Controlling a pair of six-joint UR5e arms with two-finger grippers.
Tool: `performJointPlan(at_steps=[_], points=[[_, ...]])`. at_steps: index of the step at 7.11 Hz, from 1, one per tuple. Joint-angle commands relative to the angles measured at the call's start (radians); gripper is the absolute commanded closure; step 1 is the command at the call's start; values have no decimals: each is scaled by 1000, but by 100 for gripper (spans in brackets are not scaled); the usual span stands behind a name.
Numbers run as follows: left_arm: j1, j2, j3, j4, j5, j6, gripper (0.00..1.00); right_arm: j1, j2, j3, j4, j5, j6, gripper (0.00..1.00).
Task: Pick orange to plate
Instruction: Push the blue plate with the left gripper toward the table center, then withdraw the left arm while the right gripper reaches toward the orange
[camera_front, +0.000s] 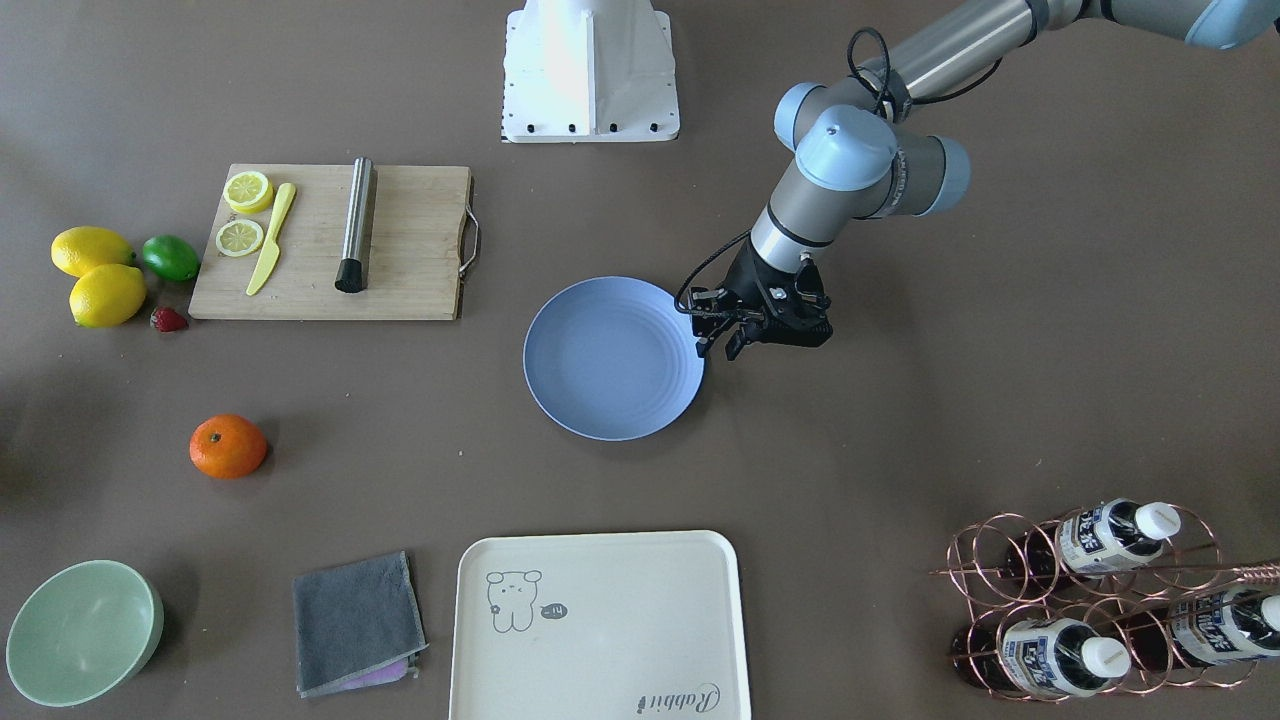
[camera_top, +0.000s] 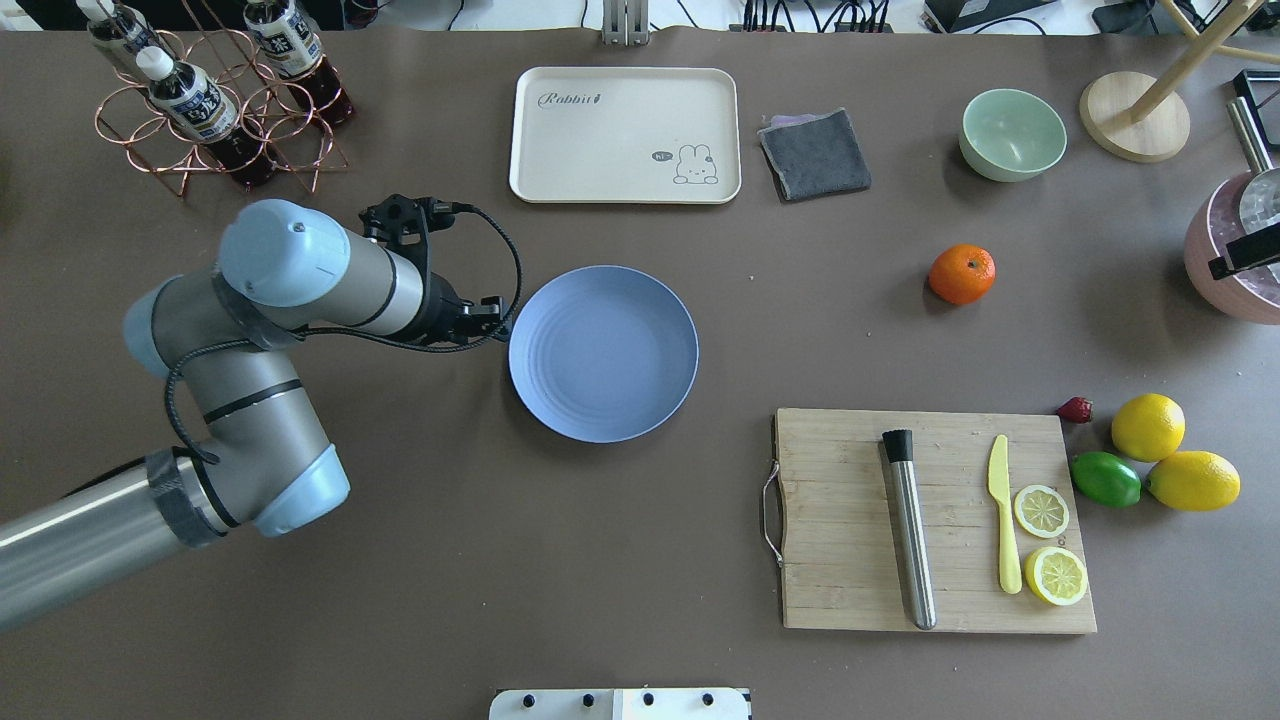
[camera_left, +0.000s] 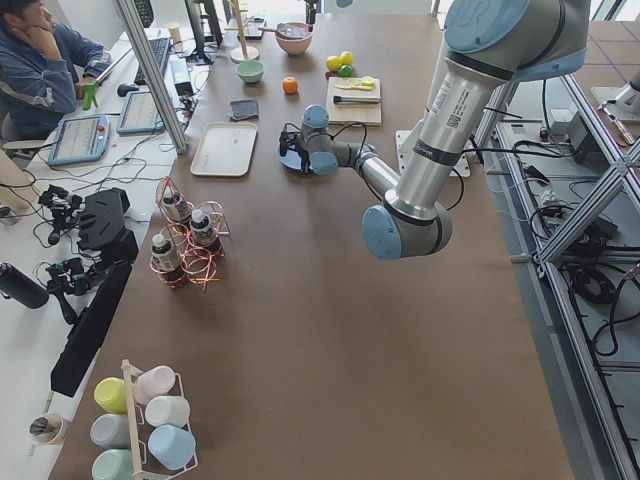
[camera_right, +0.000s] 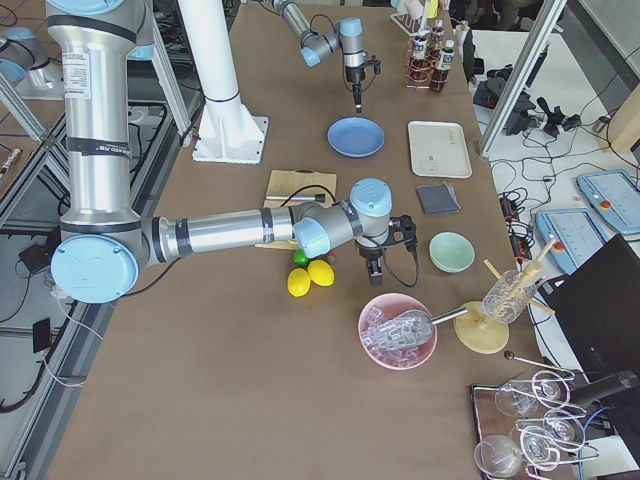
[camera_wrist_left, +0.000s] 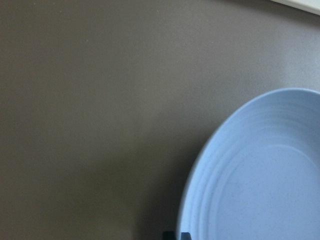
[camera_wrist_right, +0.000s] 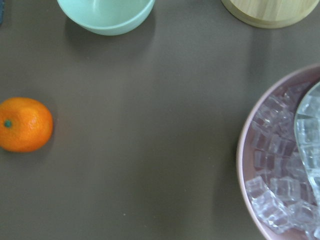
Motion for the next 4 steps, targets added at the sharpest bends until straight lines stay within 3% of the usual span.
performJointPlan(at_steps=[1,2,3,4], points=[[-244,210,-104,0,-241,264,2,-153,119,14,-13,-111,281,1],[-379,325,-103,2,-337,503,2,-268,182,10,-32,-203,429,1],[-531,376,-66,24,-430,707,2,-309,249,4,-108,-227,454,1],[-667,384,-44,140,-491,934,2,-334,303,-1,-171,-229,454,1]])
